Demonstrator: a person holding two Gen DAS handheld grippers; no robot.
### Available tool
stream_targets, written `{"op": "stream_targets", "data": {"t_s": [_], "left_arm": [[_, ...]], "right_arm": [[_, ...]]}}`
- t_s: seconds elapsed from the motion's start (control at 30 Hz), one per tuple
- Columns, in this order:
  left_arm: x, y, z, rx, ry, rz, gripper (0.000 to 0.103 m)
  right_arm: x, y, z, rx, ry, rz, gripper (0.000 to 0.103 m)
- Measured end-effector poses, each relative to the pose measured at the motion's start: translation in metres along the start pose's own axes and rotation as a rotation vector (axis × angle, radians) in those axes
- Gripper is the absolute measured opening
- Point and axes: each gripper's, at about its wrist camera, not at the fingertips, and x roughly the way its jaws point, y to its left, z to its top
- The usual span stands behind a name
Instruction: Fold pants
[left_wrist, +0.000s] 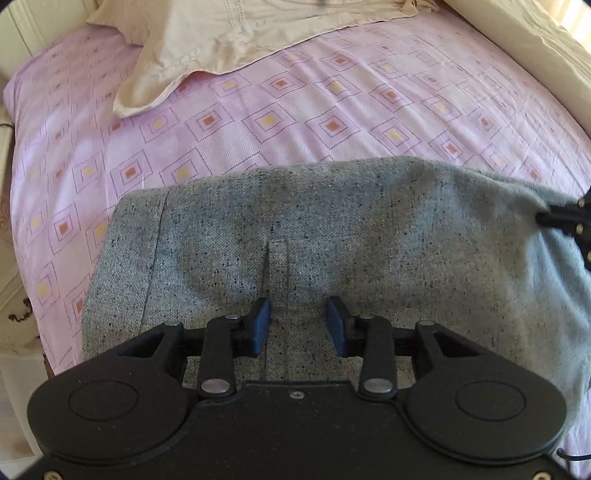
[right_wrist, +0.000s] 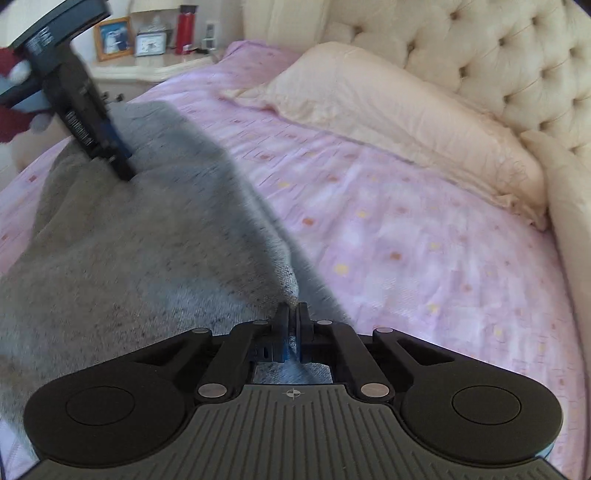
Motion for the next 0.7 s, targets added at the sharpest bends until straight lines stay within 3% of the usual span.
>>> {"op": "stream_targets", "data": {"t_s": [0.1, 0.2, 0.27, 0.37, 0.43, 0.57, 0.7], "left_arm": [[0.000, 0.005, 0.000, -0.005, -0.004, -0.017, 0.046], [-0.003, 0.009, 0.000, -0.028, -0.005, -0.028, 0.046], [-0.007, 0.007, 0.000, -0.030, 0.002, -0.015, 0.046], [-0.025, -0.005, 0.005, -0.038, -0.015, 0.012, 0.041], [-0.037, -0.021, 0.010, -0.014, -0.052, -0.006, 0.041], [-0.040, -0.066, 0.024, 0.060, -0.086, -0.046, 0.042], [-0.006, -0.091, 0.037, 0.082, -0.019, -0.002, 0.047]], "right_arm": [[0.021, -0.017, 0.002, 0.103, 0.057, 0.010, 0.004], [0.020, -0.014, -0.004, 0.108, 0.002, -0.007, 0.007], [0.006, -0.019, -0.010, 0.157, -0.036, -0.028, 0.023], [-0.029, -0.029, -0.023, 0.222, -0.114, -0.064, 0.023], [-0.047, -0.032, -0.037, 0.254, -0.119, -0.073, 0.023], [-0.059, -0.039, -0.071, 0.279, -0.042, -0.129, 0.023], [-0.049, -0.064, -0.108, 0.323, 0.088, -0.286, 0.022]]}}
